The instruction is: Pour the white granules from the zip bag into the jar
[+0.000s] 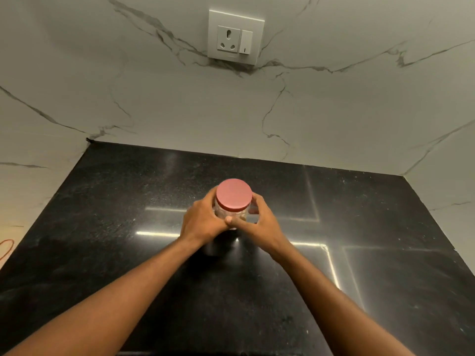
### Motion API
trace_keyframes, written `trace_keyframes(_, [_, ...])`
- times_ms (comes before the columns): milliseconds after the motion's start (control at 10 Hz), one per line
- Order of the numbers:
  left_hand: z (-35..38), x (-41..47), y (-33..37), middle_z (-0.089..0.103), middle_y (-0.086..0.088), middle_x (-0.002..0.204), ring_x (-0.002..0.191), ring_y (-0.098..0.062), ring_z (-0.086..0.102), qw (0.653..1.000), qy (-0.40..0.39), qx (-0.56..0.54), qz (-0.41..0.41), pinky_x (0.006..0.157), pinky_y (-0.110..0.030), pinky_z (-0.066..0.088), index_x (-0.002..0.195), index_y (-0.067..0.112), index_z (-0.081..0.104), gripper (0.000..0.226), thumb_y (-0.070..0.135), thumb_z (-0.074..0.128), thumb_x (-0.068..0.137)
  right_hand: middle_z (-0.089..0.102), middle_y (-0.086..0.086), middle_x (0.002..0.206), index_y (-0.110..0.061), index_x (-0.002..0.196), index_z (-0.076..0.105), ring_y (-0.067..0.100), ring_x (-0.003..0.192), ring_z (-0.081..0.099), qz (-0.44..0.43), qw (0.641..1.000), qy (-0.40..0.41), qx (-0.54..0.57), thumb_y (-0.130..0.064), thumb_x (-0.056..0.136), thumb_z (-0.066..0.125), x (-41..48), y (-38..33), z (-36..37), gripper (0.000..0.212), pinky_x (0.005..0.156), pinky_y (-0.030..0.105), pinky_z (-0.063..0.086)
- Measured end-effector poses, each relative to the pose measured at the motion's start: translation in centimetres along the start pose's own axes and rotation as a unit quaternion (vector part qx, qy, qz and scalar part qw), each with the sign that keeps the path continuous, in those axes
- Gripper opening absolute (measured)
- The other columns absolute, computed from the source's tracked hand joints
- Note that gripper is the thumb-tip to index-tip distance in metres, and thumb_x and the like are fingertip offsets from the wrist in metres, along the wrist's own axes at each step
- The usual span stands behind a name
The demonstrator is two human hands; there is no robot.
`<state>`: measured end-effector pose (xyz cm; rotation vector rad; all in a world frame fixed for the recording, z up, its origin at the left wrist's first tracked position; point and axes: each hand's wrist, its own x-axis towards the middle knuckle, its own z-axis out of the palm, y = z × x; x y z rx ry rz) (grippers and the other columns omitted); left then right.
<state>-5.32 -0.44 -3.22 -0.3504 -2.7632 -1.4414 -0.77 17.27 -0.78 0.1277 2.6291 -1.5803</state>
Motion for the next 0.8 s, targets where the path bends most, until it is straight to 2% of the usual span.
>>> trace_keyframes(100, [-2.8, 2.2, -0.9, 0.074, 0.001, 0.132, 0.119, -0.02, 0.071, 1.0, 0.021, -0.001, -0.007, 0.101, -0.04, 0.059, 0.152, 0.032, 0.047, 0.11, 0.066, 0.085, 0.055, 0.056, -0.014, 0.14, -0.035, 0.148, 0.043, -0.003, 0.123, 0.055, 0.003, 0.998, -0.014, 0.056, -0.052, 0.081, 0.084, 2.7, -1.4, 1.6, 0.081, 0.096, 0.019, 0.045])
trace_keyframes(200, [-4.7, 4.7, -2.1, 0.073, 0.0, 0.134, 0.121, -0.021, 0.07, 1.0, 0.024, 0.006, -0.011, 0.103, -0.036, 0.056, 0.152, 0.03, 0.047, 0.107, 0.06, 0.092, 0.06, 0.059, -0.009, 0.14, -0.031, 0.149, 0.045, 0.003, 0.124, 0.057, 0.005, 0.996, -0.029, 0.087, -0.045, 0.085, 0.082, 5.8, -2.9, 3.0, 0.075, 0.1, 0.026, 0.049])
trace_keyframes(300, [-6.0, 6.9, -3.5, 0.069, -0.002, 0.139, 0.125, -0.021, 0.067, 1.0, 0.009, 0.002, -0.025, 0.103, -0.033, 0.052, 0.155, 0.028, 0.043, 0.107, 0.052, 0.095, 0.065, 0.059, -0.008, 0.14, -0.027, 0.15, 0.044, 0.004, 0.122, 0.059, 0.018, 0.993, -0.045, 0.108, -0.039, 0.089, 0.079, 8.3, -3.9, 4.4, 0.072, 0.1, 0.025, 0.05])
trace_keyframes(400, [-6.2, 8.1, -4.7, 0.066, -0.002, 0.142, 0.127, -0.021, 0.064, 0.999, -0.016, -0.019, -0.042, 0.105, -0.034, 0.052, 0.156, 0.028, 0.04, 0.108, 0.049, 0.096, 0.066, 0.059, -0.008, 0.137, -0.024, 0.152, 0.041, -0.001, 0.115, 0.059, 0.034, 0.991, -0.049, 0.119, -0.034, 0.091, 0.078, 9.6, -4.1, 5.6, 0.073, 0.092, 0.018, 0.048])
trace_keyframes(500, [-6.0, 8.1, -5.5, 0.065, -0.001, 0.141, 0.125, -0.018, 0.063, 0.997, -0.028, -0.035, -0.062, 0.099, -0.026, 0.047, 0.154, 0.027, 0.041, 0.106, 0.047, 0.096, 0.066, 0.058, -0.007, 0.137, -0.021, 0.154, 0.038, 0.004, 0.116, 0.06, 0.05, 0.991, -0.05, 0.112, -0.031, 0.091, 0.078, 10.0, -3.9, 6.3, 0.075, 0.099, 0.024, 0.049])
trace_keyframes(600, [-5.6, 8.2, -6.3, 0.063, -0.001, 0.142, 0.125, -0.016, 0.061, 0.996, -0.039, -0.043, -0.07, 0.1, -0.027, 0.045, 0.155, 0.027, 0.038, 0.106, 0.044, 0.095, 0.067, 0.056, -0.005, 0.142, -0.021, 0.156, 0.035, 0.009, 0.123, 0.057, 0.054, 0.991, -0.056, 0.109, -0.031, 0.092, 0.077, 9.9, -3.3, 6.5, 0.077, 0.111, 0.035, 0.048])
trace_keyframes(700, [-6.4, 7.4, -5.5, 0.054, -0.005, 0.153, 0.14, -0.024, 0.054, 0.995, -0.054, -0.038, -0.073, 0.109, -0.032, 0.043, 0.16, 0.025, 0.03, 0.111, 0.034, 0.095, 0.071, 0.046, 0.003, 0.159, -0.021, 0.161, 0.028, 0.019, 0.141, 0.048, 0.057, 0.996, -0.046, 0.058, -0.032, 0.094, 0.073, 9.0, -3.7, 6.5, 0.082, 0.116, 0.039, 0.041])
trace_keyframes(800, [-6.9, 6.0, -4.6, 0.026, -0.009, 0.173, 0.159, -0.028, 0.027, 0.997, -0.027, 0.017, -0.076, 0.127, -0.049, 0.029, 0.168, 0.019, 0.013, 0.118, 0.045, 0.088, 0.081, 0.029, 0.006, 0.17, -0.017, 0.164, 0.022, 0.023, 0.155, 0.029, 0.016, 0.995, 0.043, -0.089, -0.038, 0.1, 0.064, 7.9, -4.1, 6.4, 0.079, 0.125, 0.044, 0.029])
